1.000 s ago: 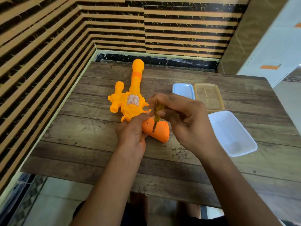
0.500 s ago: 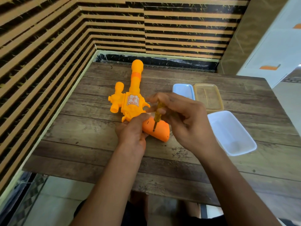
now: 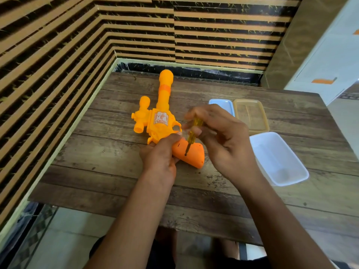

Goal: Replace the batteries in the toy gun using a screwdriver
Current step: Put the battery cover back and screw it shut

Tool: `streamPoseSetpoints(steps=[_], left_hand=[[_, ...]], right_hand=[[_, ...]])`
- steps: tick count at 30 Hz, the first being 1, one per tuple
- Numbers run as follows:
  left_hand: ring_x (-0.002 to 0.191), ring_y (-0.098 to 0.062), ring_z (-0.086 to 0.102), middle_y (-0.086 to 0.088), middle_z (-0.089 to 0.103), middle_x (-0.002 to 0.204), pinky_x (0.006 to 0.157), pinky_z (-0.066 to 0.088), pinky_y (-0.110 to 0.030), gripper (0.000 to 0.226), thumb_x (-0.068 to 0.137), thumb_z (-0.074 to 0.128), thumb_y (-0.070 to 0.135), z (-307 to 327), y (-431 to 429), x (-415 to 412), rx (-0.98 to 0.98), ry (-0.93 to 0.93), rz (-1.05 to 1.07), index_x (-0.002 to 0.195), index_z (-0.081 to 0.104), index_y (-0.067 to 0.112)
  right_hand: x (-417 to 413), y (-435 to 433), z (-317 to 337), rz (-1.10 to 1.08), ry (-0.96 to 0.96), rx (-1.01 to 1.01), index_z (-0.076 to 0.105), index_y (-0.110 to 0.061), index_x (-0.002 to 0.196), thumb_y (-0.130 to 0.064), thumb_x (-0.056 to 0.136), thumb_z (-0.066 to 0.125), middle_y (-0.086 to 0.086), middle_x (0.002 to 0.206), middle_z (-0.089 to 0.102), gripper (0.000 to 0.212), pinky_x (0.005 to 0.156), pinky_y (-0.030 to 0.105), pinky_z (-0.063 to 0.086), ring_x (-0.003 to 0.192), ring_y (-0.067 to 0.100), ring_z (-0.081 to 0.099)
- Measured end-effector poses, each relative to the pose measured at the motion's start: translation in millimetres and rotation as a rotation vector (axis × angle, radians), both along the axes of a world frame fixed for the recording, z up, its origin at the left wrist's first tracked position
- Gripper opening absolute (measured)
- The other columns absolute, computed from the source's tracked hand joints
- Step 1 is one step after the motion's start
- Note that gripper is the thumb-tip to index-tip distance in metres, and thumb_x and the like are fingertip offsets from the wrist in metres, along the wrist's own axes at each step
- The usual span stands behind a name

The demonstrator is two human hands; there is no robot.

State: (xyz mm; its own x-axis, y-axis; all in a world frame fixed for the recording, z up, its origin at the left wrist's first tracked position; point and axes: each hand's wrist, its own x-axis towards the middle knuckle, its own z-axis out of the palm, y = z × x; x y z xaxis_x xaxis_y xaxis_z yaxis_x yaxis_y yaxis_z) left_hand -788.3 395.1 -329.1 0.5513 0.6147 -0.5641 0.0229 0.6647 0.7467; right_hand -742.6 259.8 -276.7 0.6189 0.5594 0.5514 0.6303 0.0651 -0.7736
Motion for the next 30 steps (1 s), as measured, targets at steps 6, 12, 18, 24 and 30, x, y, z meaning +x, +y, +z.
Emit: streamPoseSetpoints(steps=[6, 12, 18, 24, 30], left_hand=[[0.069, -0.014, 0.076, -0.014, 0.078, 0.108, 0.057, 0.064, -0.037, 0.046, 0.080, 0.081, -0.005, -2, 3, 3, -0.004, 0.027, 0.012, 0.124, 0.070, 0.006], [0.094, -0.027, 0.078, -0.014, 0.079, 0.113, 0.072, 0.066, -0.045, 0.046, 0.079, 0.083, -0.002, -5, 4, 3, 0.010, 0.030, -0.007, 0.123, 0.072, 0.007], [0.103, -0.029, 0.076, -0.015, 0.078, 0.116, 0.085, 0.064, -0.051, 0.045, 0.081, 0.081, -0.001, -5, 1, 2, -0.013, 0.008, -0.008, 0.125, 0.071, 0.008], [0.104, -0.032, 0.077, -0.015, 0.078, 0.115, 0.085, 0.063, -0.058, 0.049, 0.076, 0.085, 0.003, -10, 4, 4, 0.006, 0.016, -0.024, 0.123, 0.073, 0.009], [0.093, -0.023, 0.080, -0.010, 0.081, 0.110, 0.073, 0.066, -0.049, 0.052, 0.075, 0.086, -0.002, -8, 5, 5, 0.005, 0.022, -0.044, 0.123, 0.074, 0.010]], right_hand=[[4, -9, 2, 0.017, 0.162, 0.018, 0.073, -0.005, 0.110, 0.015, 0.092, 0.064, 0.008, 0.098, 0.073, 0.029, 0.083, 0.052, 0.062, 0.097, 0.027, 0.076], [4, -4, 4, -0.131, -0.023, -0.042, 0.075, -0.006, 0.102, -0.004, 0.089, 0.077, -0.002, 0.077, 0.070, 0.013, 0.066, 0.048, 0.059, 0.074, 0.028, 0.072], [-1, 3, -1, -0.215, -0.134, -0.059, 0.074, -0.007, 0.113, -0.006, 0.092, 0.077, -0.009, 0.090, 0.063, 0.022, 0.065, 0.031, 0.057, 0.075, 0.006, 0.062], [2, -4, -2, 0.019, 0.078, -0.027, 0.071, -0.003, 0.120, 0.018, 0.093, 0.057, 0.008, 0.112, 0.074, 0.037, 0.084, 0.051, 0.059, 0.106, 0.023, 0.074], [4, -4, -1, 0.040, 0.199, 0.004, 0.073, -0.019, 0.116, 0.008, 0.094, 0.063, 0.005, 0.097, 0.072, 0.036, 0.080, 0.058, 0.059, 0.095, 0.036, 0.072]])
